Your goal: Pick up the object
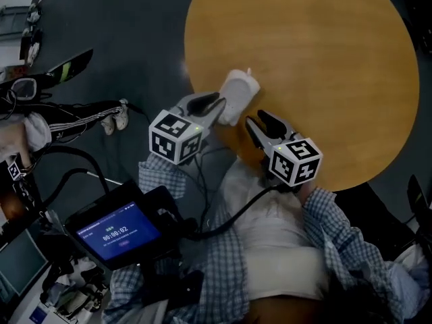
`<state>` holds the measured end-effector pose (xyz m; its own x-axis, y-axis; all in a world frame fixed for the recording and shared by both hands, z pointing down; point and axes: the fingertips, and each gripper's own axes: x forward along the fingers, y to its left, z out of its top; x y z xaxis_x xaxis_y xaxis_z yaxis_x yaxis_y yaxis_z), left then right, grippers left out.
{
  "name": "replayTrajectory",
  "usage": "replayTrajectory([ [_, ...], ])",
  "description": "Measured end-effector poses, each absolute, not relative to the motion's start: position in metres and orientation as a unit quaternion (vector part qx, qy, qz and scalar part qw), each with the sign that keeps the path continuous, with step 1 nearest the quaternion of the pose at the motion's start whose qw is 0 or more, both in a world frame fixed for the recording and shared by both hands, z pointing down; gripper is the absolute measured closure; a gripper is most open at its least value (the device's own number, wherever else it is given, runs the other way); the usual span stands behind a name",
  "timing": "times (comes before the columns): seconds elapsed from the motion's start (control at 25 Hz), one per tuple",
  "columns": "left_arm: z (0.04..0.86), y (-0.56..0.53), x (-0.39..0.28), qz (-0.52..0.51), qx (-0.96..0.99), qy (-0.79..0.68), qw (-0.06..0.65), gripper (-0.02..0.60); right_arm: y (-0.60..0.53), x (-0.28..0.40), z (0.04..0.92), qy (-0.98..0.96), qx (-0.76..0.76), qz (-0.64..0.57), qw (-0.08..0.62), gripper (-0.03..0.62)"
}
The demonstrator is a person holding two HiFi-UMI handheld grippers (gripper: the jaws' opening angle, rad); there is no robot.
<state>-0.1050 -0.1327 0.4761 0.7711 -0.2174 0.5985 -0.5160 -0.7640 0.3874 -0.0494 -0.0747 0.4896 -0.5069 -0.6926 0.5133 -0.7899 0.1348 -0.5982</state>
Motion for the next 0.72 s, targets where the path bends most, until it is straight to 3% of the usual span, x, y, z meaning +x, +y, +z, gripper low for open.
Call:
replayTrajectory([
  [0.24,0.511,-0.154,-0.098,0.301,0.894,-0.152,0.293,0.422,-0.096,-0.046,0.519,-0.684,0.532,0.499,0.025,0.414],
  [0.56,0.5,-0.133,-0.068,0.287,0.894,-0.105,0.327,0.422,-0.086,-0.034,0.515,-0.646,0.543,0.537,-0.002,0.414],
  [0.72,0.495,-0.137,-0.064,0.255,0.895,-0.108,0.349,0.456,-0.095,-0.039,0.511,-0.655,0.541,0.527,-0.001,0.457],
])
